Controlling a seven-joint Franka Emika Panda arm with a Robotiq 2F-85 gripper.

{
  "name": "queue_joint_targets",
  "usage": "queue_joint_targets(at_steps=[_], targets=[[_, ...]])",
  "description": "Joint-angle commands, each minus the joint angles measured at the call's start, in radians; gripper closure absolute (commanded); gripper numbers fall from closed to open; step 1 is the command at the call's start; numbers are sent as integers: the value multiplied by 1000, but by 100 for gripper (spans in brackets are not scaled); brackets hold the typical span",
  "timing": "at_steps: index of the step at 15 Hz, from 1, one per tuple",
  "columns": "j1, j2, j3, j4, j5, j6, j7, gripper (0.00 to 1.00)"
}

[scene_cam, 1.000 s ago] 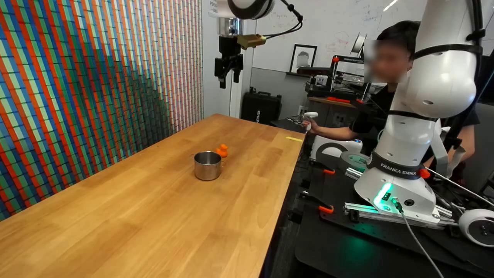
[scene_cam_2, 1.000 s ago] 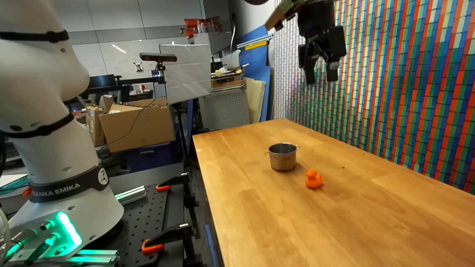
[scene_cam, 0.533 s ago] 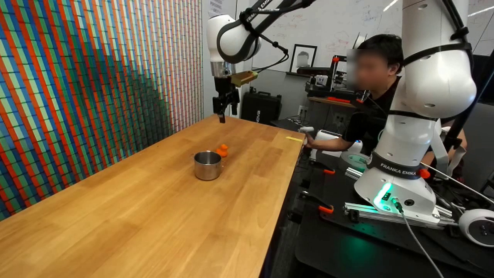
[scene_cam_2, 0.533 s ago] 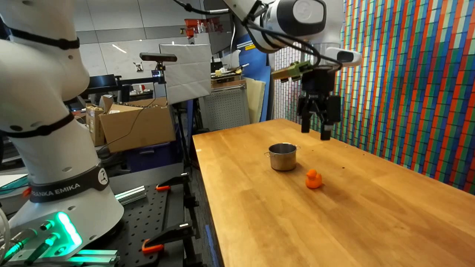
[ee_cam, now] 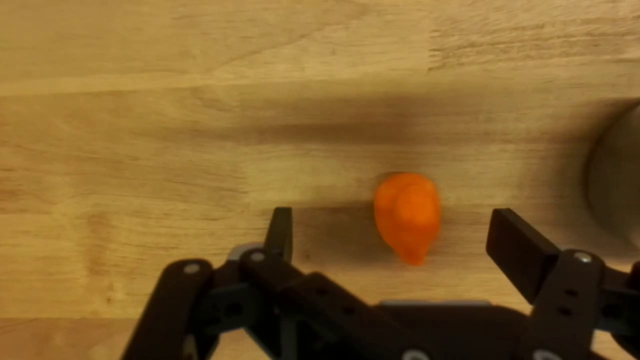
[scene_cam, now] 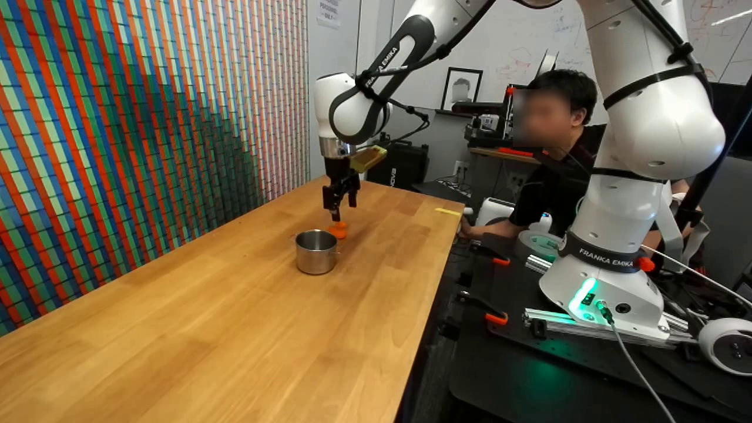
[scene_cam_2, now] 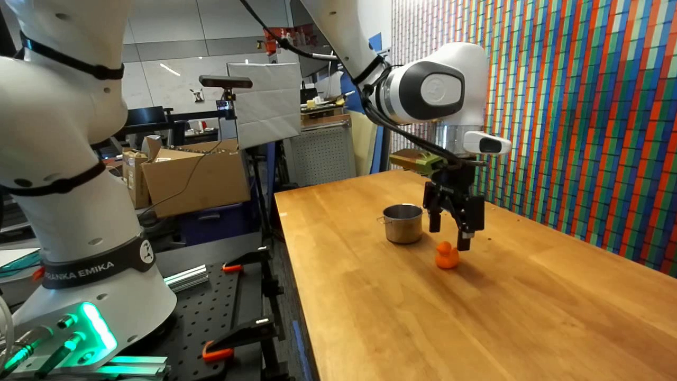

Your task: Put the rubber duck in the pot

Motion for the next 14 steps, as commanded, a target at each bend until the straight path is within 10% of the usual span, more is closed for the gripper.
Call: queue_joint_targets(at_steps=[1, 4, 5, 14], targets=[[17, 57, -18, 6, 6, 99, -27, 0], [6, 90, 1, -4, 25, 167, -66, 0], [4, 99, 4, -7, 28, 184, -76, 25], [-30, 105, 12, 19, 126, 162, -109, 83]])
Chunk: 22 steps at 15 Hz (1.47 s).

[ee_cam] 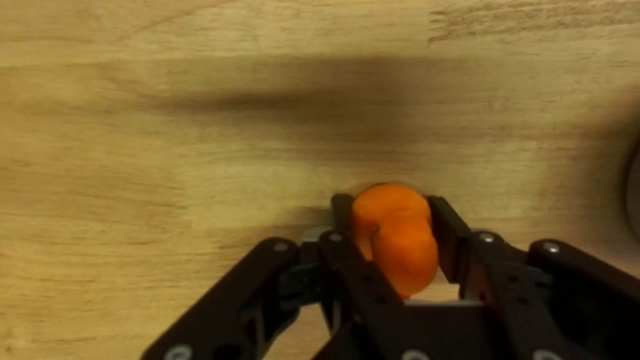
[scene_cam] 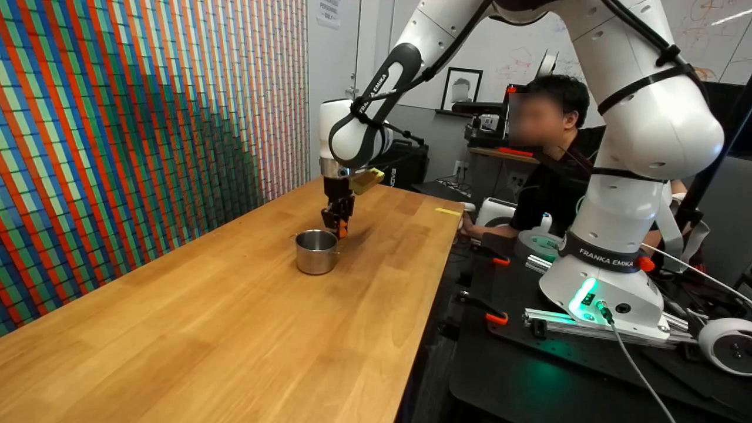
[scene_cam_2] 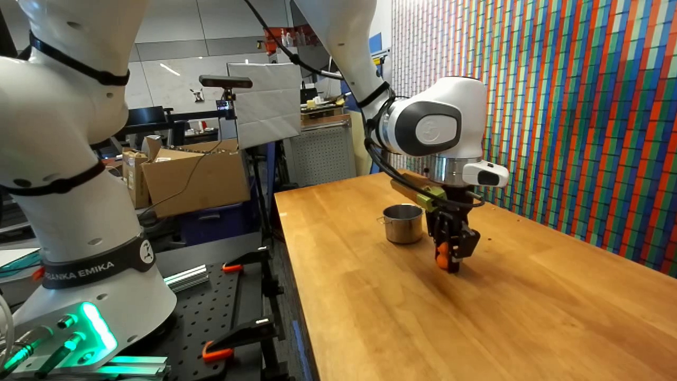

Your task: Put the rubber duck in the pot

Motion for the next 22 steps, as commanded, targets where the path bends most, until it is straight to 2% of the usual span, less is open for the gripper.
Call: queue_joint_targets(at_steps=[1, 5, 8, 10, 14, 22], targets=[[-18, -13, 3, 18, 42, -5, -24, 83], [-7, -158, 11, -8, 57, -158, -21, 83], [-4, -281, 43, -23, 93, -297, -35, 83], [8, -346, 66, -36, 132, -351, -42, 83], [58, -392, 90, -65, 169, -331, -14, 83], [135, -294, 103, -44, 144, -236, 15, 83]])
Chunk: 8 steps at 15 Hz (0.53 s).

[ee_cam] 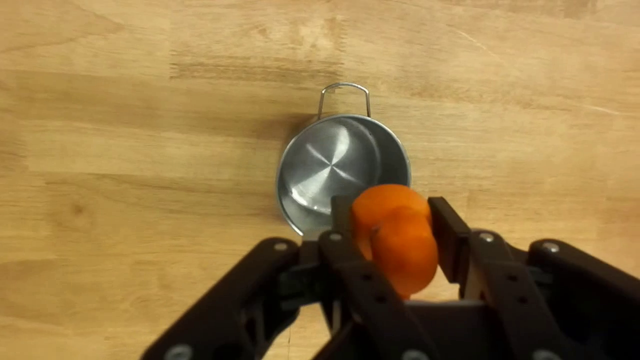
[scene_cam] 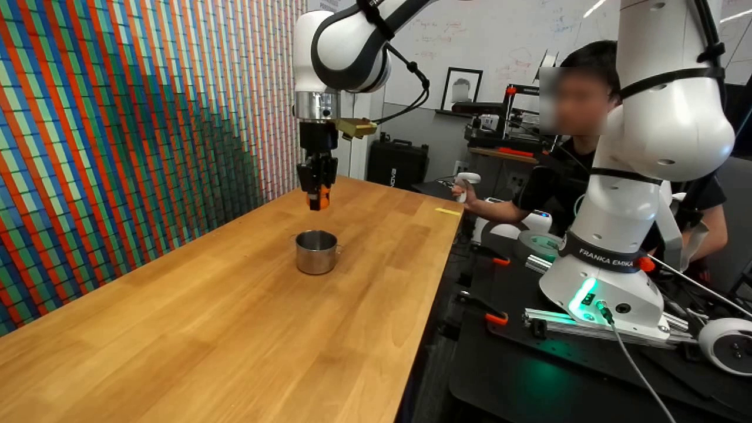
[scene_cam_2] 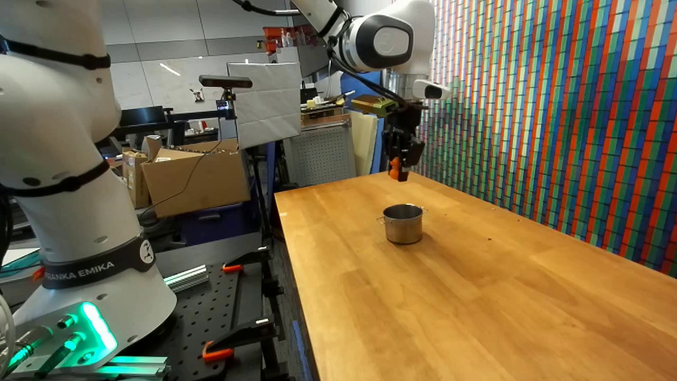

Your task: Put the rubber duck in the pot

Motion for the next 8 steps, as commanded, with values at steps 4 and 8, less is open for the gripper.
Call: queue_joint_targets(at_steps=[4, 8], targets=[[9, 75, -8, 60, 4, 28, 5, 33], [5, 45, -21, 88, -8, -60, 15, 3]])
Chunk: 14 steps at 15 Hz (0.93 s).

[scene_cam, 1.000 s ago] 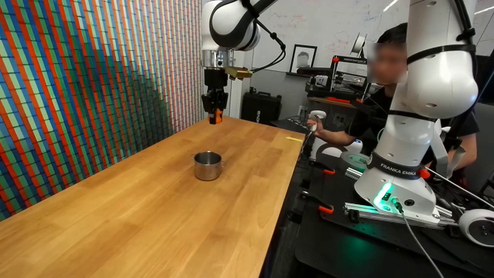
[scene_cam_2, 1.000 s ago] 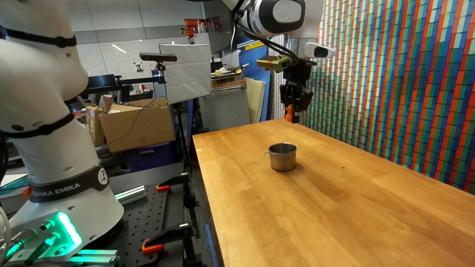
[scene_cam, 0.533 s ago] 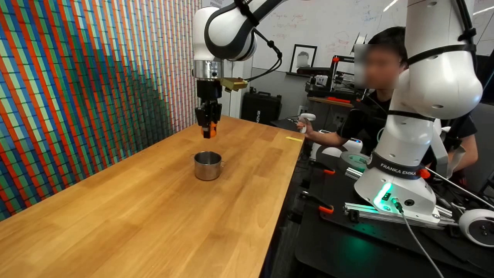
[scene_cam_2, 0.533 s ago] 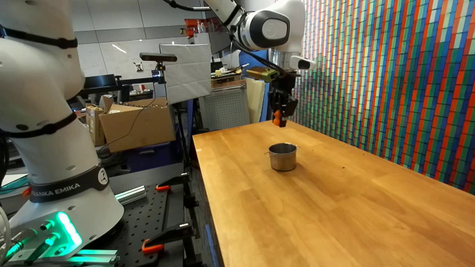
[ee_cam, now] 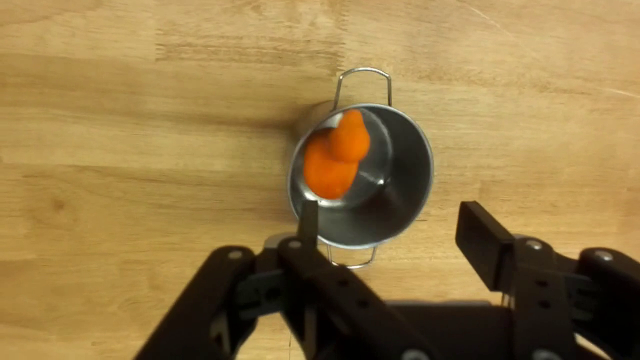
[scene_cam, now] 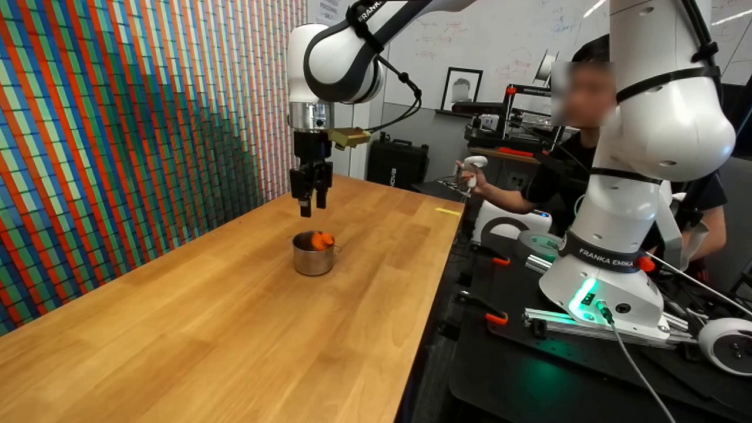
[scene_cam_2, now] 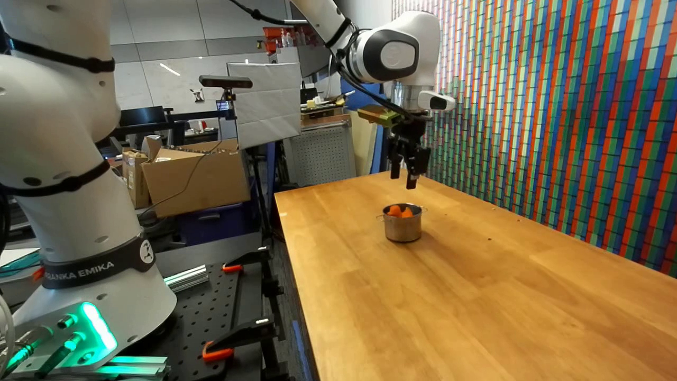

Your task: Put the rubber duck in the pot

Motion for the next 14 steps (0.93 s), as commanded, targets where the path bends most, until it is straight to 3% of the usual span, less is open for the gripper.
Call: queue_joint_targets(at_steps=[1, 9, 13, 14], targets=[[-4, -37, -19, 50, -12, -120, 17, 0], [-50, -310, -119, 77, -189, -468, 58, 0], [-110, -428, -159, 102, -236, -563, 40, 0], [-98, -384, -142, 89, -218, -514, 38, 0]])
